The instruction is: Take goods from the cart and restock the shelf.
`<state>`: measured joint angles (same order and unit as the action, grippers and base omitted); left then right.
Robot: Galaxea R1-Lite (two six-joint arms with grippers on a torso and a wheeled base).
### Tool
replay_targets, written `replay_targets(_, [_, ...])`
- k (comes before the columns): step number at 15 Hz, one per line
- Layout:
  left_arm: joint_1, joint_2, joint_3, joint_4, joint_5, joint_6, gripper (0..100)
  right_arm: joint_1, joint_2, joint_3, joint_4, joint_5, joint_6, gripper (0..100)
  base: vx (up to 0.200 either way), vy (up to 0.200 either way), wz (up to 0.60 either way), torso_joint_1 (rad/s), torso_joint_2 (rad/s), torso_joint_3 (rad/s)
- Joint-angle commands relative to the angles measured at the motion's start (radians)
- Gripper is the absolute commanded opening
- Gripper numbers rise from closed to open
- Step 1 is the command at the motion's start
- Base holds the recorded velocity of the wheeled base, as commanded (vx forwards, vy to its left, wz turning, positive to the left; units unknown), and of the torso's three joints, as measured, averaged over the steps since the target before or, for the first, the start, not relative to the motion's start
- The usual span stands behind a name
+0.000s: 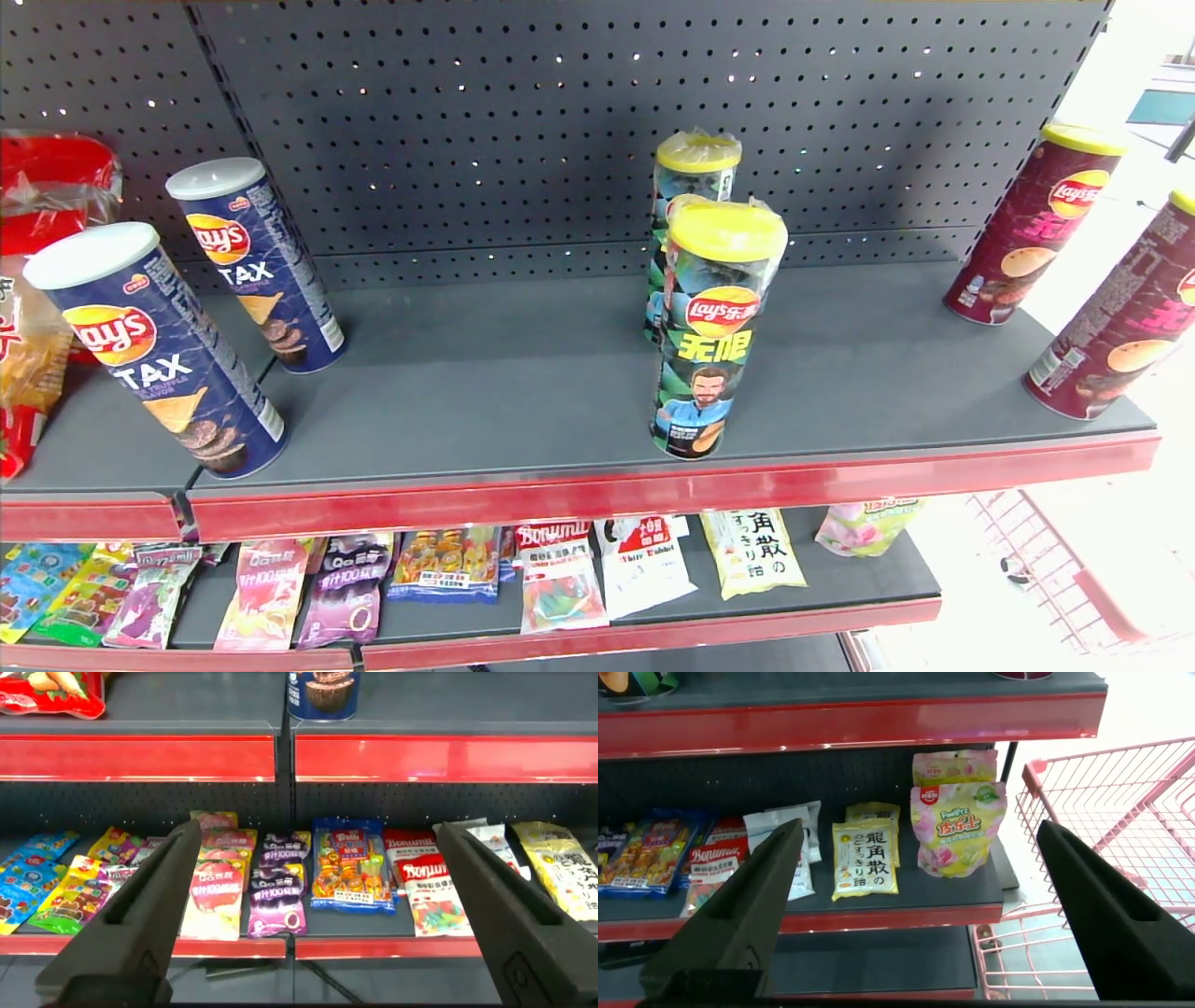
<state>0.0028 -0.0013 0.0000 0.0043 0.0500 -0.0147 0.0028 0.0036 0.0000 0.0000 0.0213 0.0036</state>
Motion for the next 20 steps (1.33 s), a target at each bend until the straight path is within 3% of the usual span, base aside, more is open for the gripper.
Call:
replay_targets(1, [0.0,0.001,0.0,0.0,0.001,0.001,100,0.0,-0.001,0.0,0.0,0.0,0.001,100,0.0,0.0,0.0,0.0,0.0,0.0])
replay_targets(14, [0.0,0.001,0.0,0.0,0.001,-0.001,100,0.0,-0.002,0.0,-0.003,0.0,0.006,100,0.0,0.0,0.0,0.0,0.0,0.0])
replay_targets(16, [0.0,0.001,0.0,0.0,0.001,-0.001,100,0.034,0.139,-0.238,0.003,0.089,0.065,100,0.0,0.0,0.0,0.0,0.0,0.0])
replay_targets(17, [0.0,0.001,0.0,0.0,0.001,0.001,100,0.045,0.358,-0.403,0.038,0.106,0.075,100,0.0,0.0,0.0,0.0,0.0,0.0])
replay_targets(18, [0.0,0.001,0.0,0.0,0.001,-0.001,100,0.06,0.484,-0.428,0.035,0.117,-0.017,100,0.0,0.0,0.0,0.0,0.0,0.0])
replay_targets(20, [0.0,0.001,0.0,0.0,0.001,-0.001,100,0.074,0.676,-0.436,0.026,0.117,-0.033,100,0.0,0.0,0.0,0.0,0.0,0.0])
